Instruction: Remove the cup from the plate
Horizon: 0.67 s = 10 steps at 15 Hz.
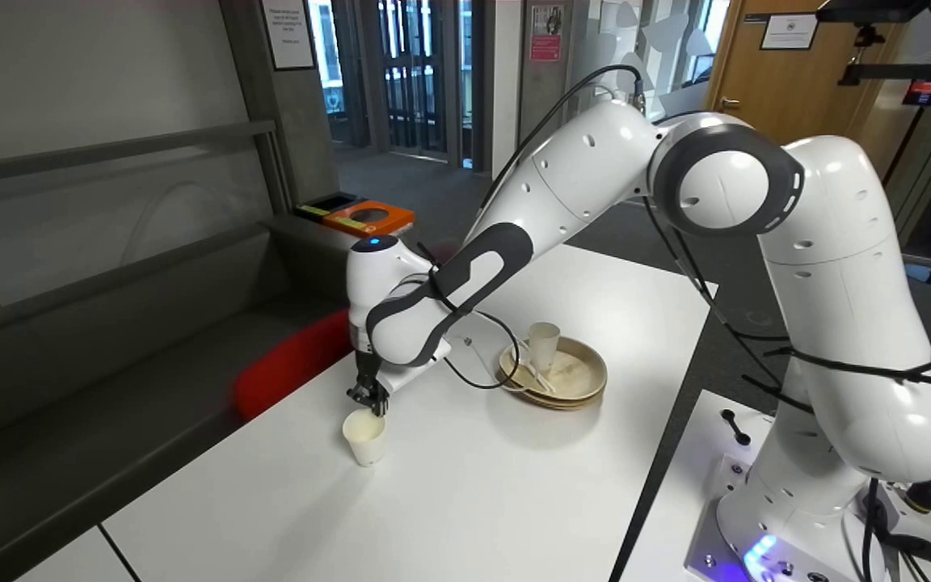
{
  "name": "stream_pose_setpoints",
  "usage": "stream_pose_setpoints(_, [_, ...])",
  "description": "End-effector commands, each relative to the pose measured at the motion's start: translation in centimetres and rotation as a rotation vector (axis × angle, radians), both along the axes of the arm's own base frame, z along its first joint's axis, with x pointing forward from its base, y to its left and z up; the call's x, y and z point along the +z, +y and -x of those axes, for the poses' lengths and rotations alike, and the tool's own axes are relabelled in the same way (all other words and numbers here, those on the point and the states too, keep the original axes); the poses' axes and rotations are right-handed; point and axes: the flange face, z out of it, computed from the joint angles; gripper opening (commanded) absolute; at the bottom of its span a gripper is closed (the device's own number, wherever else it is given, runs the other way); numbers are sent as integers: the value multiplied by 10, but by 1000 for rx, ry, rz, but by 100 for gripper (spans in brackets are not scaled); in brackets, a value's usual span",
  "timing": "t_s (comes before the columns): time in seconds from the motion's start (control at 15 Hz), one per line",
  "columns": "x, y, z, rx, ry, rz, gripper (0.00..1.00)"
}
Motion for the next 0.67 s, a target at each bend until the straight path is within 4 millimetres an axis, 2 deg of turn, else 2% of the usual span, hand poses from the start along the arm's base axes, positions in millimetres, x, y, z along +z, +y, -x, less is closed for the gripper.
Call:
stream_pose_setpoints(0.0, [9,8,2,19,7,-58,1])
stream_pose_setpoints(0.2, [7,13,1,12,11,-77,1])
stream_pose_setpoints(0.6, [0,9,-8,1,6,-65,1])
